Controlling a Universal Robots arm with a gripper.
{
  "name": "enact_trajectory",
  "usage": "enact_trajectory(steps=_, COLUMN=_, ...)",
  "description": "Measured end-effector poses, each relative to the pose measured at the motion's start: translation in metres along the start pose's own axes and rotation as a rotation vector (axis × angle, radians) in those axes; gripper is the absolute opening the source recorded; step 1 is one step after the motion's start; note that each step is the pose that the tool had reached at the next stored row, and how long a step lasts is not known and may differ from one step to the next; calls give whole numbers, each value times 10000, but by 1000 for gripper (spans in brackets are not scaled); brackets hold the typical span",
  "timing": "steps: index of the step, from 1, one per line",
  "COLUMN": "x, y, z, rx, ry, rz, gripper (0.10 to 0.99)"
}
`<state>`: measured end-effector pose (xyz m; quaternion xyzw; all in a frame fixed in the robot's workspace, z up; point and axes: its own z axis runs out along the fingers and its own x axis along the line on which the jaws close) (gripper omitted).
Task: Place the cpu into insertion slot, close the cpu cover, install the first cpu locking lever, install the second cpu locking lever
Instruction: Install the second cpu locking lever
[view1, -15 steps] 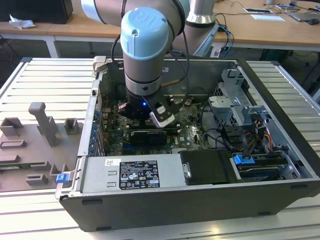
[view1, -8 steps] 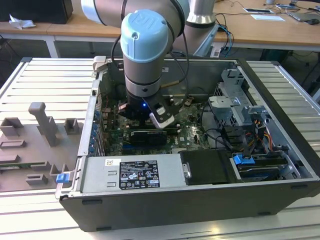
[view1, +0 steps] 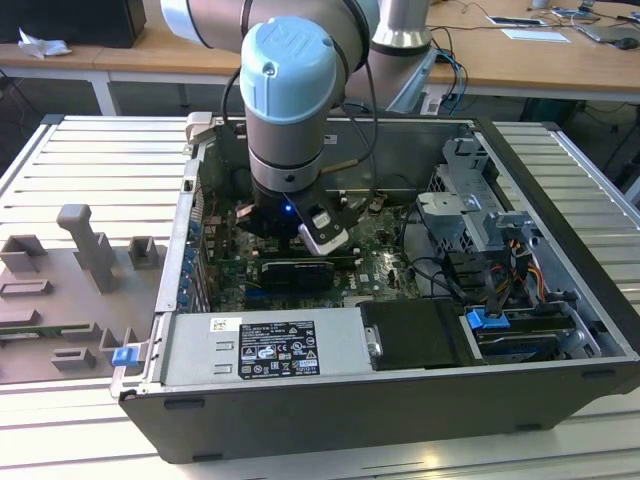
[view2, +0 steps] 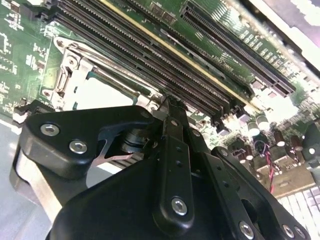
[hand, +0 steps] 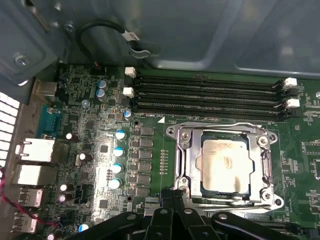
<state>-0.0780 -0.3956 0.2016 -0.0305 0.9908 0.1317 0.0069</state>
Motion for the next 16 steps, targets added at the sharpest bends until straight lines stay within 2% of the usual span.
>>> enact_trajectory(steps=8, x=-1, y=17, z=-63, rx=5, ry=2, rz=0, gripper=106)
enact_trajectory(steps=13, x=-3, y=34, z=-120, rx=69, ry=6, rz=0, gripper=106)
enact_trajectory(steps=16, x=-3, y=38, z=-134, rx=67, ry=3, rz=0, gripper=106)
